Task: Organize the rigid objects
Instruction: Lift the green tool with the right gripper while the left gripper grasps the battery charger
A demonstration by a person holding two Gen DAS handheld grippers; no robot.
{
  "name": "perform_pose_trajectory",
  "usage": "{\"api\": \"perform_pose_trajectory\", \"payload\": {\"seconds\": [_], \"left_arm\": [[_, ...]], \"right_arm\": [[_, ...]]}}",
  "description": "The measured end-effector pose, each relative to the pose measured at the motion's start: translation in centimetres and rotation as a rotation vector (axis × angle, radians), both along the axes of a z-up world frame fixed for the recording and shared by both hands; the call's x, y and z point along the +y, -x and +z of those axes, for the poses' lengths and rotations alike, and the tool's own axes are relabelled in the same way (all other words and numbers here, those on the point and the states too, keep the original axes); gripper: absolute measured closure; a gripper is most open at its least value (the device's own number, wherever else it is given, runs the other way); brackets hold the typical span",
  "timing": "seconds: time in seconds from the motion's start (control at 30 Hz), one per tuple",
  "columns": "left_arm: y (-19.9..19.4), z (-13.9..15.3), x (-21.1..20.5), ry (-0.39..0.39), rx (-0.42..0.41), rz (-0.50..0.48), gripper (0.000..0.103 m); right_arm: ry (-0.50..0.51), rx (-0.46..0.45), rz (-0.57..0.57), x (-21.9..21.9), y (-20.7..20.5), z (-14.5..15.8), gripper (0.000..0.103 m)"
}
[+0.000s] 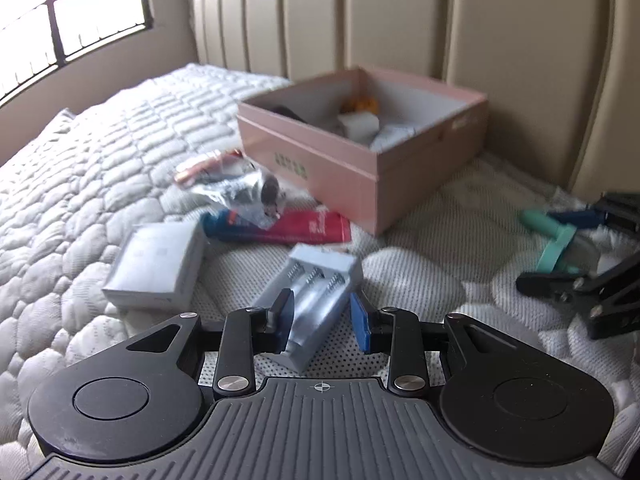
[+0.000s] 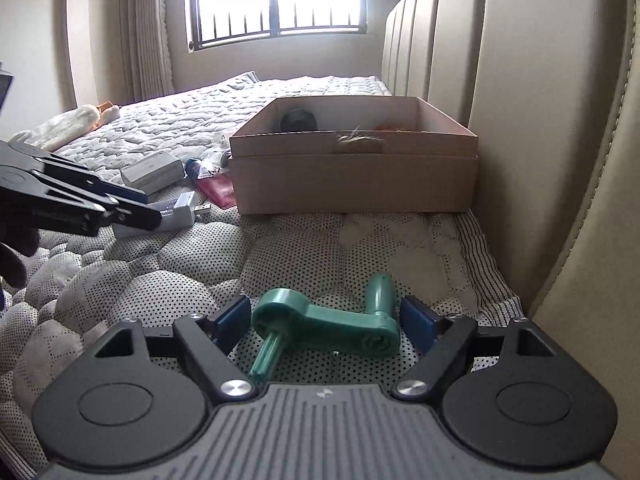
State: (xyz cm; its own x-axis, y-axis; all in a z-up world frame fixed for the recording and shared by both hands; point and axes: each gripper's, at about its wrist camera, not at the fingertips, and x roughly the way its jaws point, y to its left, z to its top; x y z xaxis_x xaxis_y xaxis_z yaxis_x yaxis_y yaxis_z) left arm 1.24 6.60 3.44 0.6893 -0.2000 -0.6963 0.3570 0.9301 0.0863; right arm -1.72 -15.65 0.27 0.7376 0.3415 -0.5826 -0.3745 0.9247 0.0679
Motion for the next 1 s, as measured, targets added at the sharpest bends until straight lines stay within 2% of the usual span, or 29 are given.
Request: {"api": "perform_pose_trajectory", "payload": {"seconds": [0.07, 0.2, 0.33, 0.43, 0.6, 0.83, 0.9, 1.0], "left_arm": [[-0.2, -0.3, 0.0, 0.002, 0.009, -0.009, 0.065], [-0.7, -0.5, 0.2, 0.069, 0.057, -0.049, 0.040], [-0.5, 0.0, 0.5, 0.056, 0.031, -0.066, 0.041], [-0.5, 0.3, 0.0, -0.012, -0.019, -0.042, 0.041], [-2.1, 0.0, 0.0, -0.073, 0.028, -0.057, 0.040], [-4.7, -0.8, 1.5, 0.018, 0.089, -0.022, 0.039], [-4.9, -1.0, 1.6, 0.036, 0.096, -0.012, 0.039], [-4.3, -1.0, 1.5, 0.039, 0.086, -0.014, 0.046]], "right_arm": [[-0.005, 0.001, 0.001, -0.1, 0.0, 0.0, 0.021], [-0.014, 0.006, 0.004, -0.2, 0.0, -0.1, 0.020], [-0.018, 0.008, 0.006, -0.4, -0.1, -0.1, 0.019], [-0.022, 0.008, 0.006, -0.5, -0.1, -0.1, 0.019], [-0.021, 0.009, 0.009, -0.5, -0.1, -0.1, 0.019], [-0.022, 0.007, 0.006, -0.5, 0.0, 0.0, 0.018], [-0.020, -0.023, -0.017, -0.8, 0.7, 0.6, 0.018], [-0.019, -0.068, -0.026, -1.4, 2.3, 1.5, 0.018]]}}
